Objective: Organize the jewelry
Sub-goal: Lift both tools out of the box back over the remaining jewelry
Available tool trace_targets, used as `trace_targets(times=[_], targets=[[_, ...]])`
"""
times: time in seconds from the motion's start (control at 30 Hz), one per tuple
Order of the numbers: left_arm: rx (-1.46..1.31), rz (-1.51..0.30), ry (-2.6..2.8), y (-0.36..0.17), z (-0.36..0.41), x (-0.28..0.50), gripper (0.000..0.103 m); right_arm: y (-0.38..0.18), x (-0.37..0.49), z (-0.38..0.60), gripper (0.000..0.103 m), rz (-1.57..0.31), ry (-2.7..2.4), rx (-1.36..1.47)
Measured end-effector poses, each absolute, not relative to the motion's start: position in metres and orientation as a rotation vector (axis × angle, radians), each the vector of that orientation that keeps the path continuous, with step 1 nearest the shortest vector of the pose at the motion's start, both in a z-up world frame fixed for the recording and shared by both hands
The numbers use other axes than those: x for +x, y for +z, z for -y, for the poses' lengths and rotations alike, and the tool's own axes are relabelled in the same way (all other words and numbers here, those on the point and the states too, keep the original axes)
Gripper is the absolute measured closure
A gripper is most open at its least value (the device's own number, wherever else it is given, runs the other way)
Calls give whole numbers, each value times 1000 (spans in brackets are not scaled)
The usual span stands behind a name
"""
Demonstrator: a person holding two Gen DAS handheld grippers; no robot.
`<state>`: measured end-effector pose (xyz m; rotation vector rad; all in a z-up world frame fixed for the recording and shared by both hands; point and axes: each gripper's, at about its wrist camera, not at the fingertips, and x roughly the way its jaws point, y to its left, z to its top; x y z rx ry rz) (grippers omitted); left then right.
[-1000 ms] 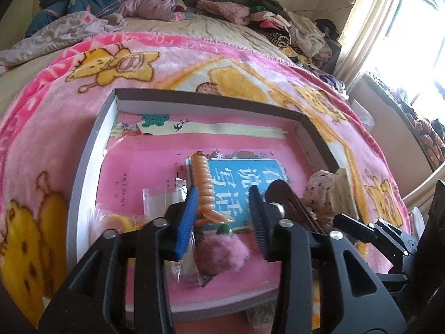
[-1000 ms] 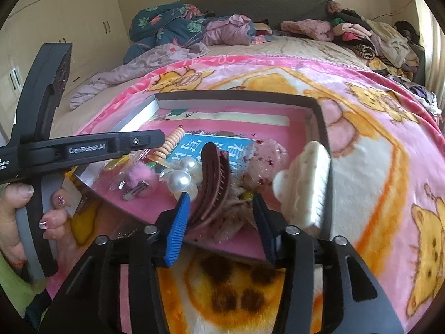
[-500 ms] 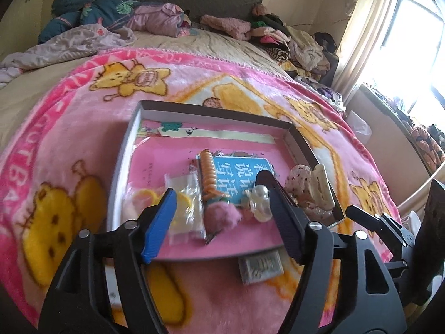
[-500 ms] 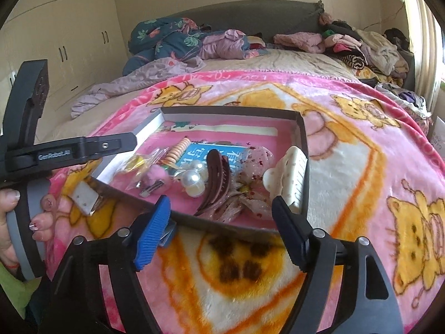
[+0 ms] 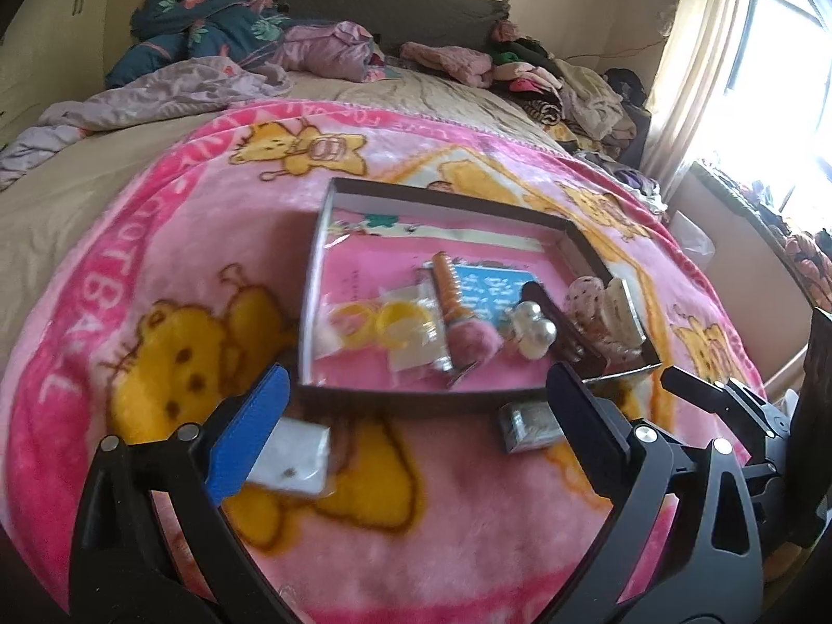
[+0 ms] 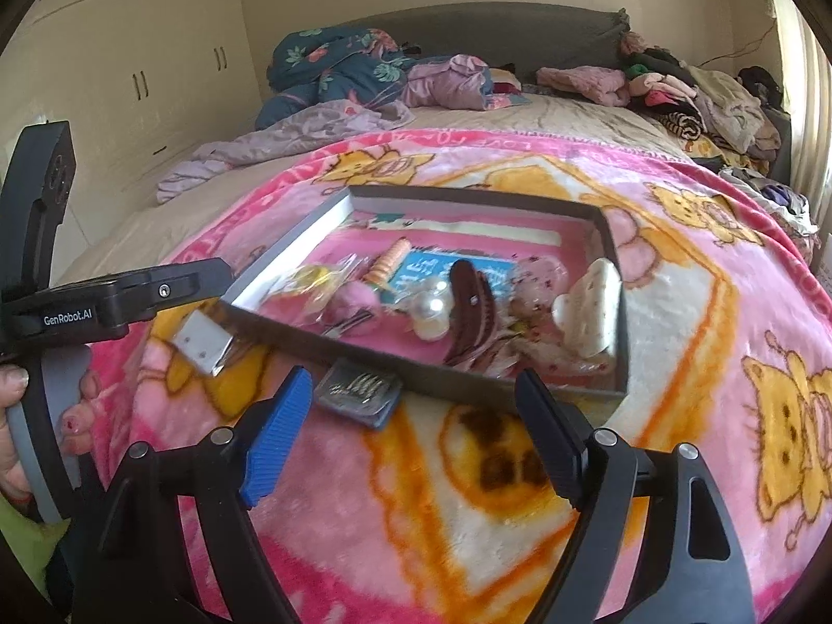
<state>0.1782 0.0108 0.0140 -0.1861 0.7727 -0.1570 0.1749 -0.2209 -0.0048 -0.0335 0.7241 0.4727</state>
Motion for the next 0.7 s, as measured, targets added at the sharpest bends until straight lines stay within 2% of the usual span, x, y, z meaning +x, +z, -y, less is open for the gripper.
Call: trace_targets(times=[0.7], targets=[[-191, -847, -54, -31, -65, 149, 12, -40, 171, 182, 25, -805, 501, -74]])
